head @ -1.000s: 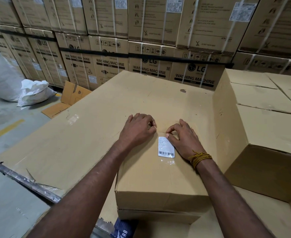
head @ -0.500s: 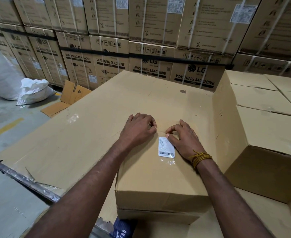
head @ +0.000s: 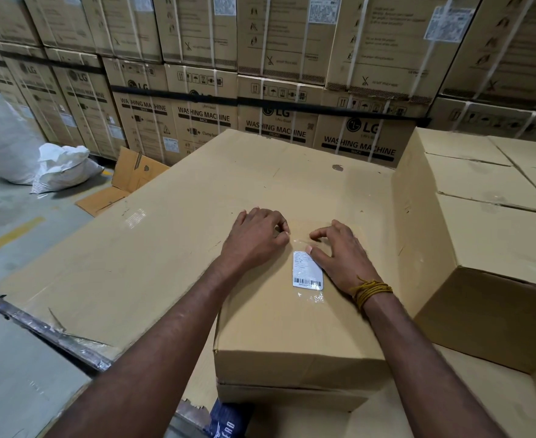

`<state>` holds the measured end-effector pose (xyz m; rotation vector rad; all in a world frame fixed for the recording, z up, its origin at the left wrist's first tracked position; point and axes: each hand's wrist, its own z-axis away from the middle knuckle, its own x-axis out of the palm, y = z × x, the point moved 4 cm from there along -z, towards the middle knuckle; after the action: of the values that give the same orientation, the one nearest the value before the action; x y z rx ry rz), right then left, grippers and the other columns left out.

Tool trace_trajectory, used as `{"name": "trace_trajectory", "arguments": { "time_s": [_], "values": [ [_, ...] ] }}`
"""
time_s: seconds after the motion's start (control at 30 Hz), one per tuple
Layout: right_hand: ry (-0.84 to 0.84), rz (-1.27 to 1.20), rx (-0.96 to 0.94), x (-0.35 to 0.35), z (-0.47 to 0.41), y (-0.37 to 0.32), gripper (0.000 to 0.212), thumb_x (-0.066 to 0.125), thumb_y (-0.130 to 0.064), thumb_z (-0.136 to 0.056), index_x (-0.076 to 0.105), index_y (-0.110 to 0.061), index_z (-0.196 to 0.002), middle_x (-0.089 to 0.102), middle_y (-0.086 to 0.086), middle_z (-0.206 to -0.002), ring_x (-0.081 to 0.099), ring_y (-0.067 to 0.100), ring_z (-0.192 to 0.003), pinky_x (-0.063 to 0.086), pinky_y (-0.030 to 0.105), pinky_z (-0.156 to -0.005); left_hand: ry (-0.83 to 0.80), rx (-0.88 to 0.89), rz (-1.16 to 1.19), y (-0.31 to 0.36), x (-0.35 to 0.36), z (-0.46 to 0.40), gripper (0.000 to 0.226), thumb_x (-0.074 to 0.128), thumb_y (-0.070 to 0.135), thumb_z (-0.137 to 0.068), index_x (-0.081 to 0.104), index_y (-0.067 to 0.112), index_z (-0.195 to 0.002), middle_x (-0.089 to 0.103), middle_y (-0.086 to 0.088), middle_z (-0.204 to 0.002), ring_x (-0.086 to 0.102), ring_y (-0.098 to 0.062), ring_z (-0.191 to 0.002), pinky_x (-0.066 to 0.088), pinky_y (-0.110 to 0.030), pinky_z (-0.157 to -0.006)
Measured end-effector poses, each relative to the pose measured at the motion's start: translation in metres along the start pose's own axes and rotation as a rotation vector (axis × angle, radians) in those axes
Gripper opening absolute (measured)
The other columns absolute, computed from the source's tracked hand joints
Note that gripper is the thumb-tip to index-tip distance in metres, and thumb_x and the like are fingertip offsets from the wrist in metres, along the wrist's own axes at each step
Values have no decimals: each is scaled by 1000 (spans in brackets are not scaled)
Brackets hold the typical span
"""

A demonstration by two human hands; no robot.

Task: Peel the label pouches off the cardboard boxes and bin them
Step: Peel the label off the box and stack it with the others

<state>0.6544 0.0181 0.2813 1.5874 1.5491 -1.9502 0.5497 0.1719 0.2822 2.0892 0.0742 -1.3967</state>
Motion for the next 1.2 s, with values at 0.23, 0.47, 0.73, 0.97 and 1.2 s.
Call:
{"name": "trace_trajectory", "arguments": {
  "time_s": [0.23, 0.47, 0.73, 0.97, 1.2],
  "values": [
    [-7, -6, -5, 0, 1, -1, 20, 58, -38, -96, 59, -35, -116, 31, 7, -157, 14, 15, -151, 16, 33, -115, -3, -7, -2, 1, 0, 1, 7, 49, 31, -93, 55, 34, -97, 59, 7, -123, 42, -14, -128, 16, -40, -119],
    [-34, -21, -17, 3, -2, -1, 14, 55, -37, -96, 57, -47, -105, 28, 8, -159, 10, 19, -153, 11, 40, -120, -4, -3, 2, 0, 0, 0, 9, 48, 31, -93, 55, 33, -98, 59, 8, -124, 42, -13, -129, 16, -40, -119],
    [-53, -25, -21, 5, -4, 1, 16, 54, -36, -97, 59, -48, -106, 25, 8, -161, 8, 19, -153, 9, 45, -122, 1, 1, 5, 1, -1, 1, 5, 50, 31, -93, 53, 34, -95, 59, 7, -123, 42, -13, -128, 15, -38, -117],
    [-70, -13, -16, 6, -5, 2, 22, 52, -33, -98, 60, -48, -112, 21, 7, -163, 6, 18, -153, 5, 43, -123, 2, -2, 3, 2, -2, 1, 6, 50, 30, -93, 53, 34, -95, 59, 7, -123, 42, -13, -128, 15, -38, -116],
    [-80, 5, -19, 7, -6, 4, 30, 50, -34, -99, 56, -47, -125, 17, 8, -164, 3, 17, -154, 2, 41, -122, -7, 1, -1, 1, -2, 1, 5, 49, 31, -93, 52, 35, -95, 59, 7, -123, 41, -14, -129, 15, -38, -117]
  ]
}}
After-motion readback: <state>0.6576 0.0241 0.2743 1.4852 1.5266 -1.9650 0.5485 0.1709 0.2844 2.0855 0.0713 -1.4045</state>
